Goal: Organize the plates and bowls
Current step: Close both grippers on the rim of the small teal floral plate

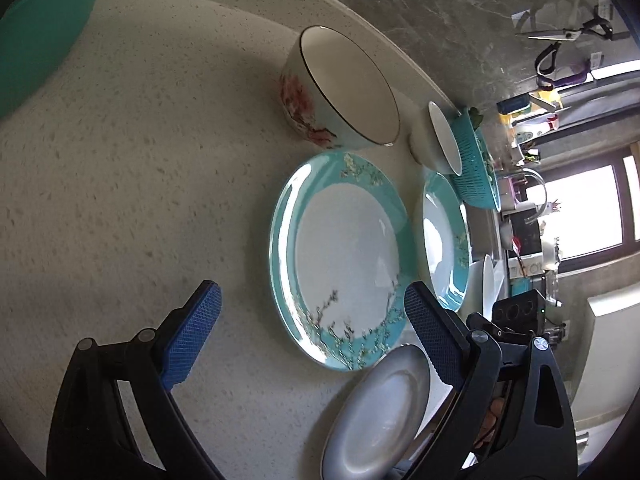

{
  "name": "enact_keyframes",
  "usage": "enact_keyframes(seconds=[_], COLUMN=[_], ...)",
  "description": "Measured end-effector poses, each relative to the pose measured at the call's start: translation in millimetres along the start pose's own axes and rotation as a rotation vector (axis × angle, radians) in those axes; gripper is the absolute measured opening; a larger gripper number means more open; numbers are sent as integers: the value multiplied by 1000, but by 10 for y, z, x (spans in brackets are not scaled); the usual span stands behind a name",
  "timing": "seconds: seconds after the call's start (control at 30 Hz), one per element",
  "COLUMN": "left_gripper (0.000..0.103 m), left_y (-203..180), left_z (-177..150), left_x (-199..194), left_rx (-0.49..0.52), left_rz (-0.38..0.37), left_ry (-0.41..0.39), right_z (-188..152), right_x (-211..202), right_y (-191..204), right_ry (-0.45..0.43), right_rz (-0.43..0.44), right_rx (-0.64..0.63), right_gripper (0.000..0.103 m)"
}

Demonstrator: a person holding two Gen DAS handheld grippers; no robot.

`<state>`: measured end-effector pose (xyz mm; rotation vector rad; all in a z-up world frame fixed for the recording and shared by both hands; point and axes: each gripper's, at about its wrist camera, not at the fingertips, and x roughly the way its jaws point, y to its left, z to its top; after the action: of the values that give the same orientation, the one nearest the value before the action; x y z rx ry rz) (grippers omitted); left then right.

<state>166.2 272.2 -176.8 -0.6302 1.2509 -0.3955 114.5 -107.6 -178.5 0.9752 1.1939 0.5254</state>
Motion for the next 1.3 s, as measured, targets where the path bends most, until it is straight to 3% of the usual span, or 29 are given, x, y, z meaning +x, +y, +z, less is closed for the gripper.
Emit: enact_keyframes(seconds=[0.17,0.43,0.63,0.73,0.83,1.0,1.1,1.23,1.3], left_gripper=[93,91,83,66,23,18,16,13,12], left_y=[81,46,-8,-8,-33,-21,-59,-97,-71], left_z=[213,400,431,437,421,415,403,396,396], left_x=[22,332,444,450,521,541,556,535,508], left_rx=[5,73,106,115,149,165,197,209,199], left_rz=[27,52,67,70,105,129,164,197,192], left_ry=[7,82,100,112,146,141,144,132,125], right_z=[79,162,222,229,239,253,255,260,251], right_x=[120,293,361,398,451,456,452,436,419], right_y=[-49,-69,-47,-37,-15,-13,-16,-63,-113], right_ry=[1,19,11,9,15,4,5,4,4], right_rz=[-4,-26,-33,-28,-33,-44,-70,-124,-136], right_rx=[17,24,30,35,28,30,26,35,44], right_gripper=[72,69,64,63,59,56,48,19,12])
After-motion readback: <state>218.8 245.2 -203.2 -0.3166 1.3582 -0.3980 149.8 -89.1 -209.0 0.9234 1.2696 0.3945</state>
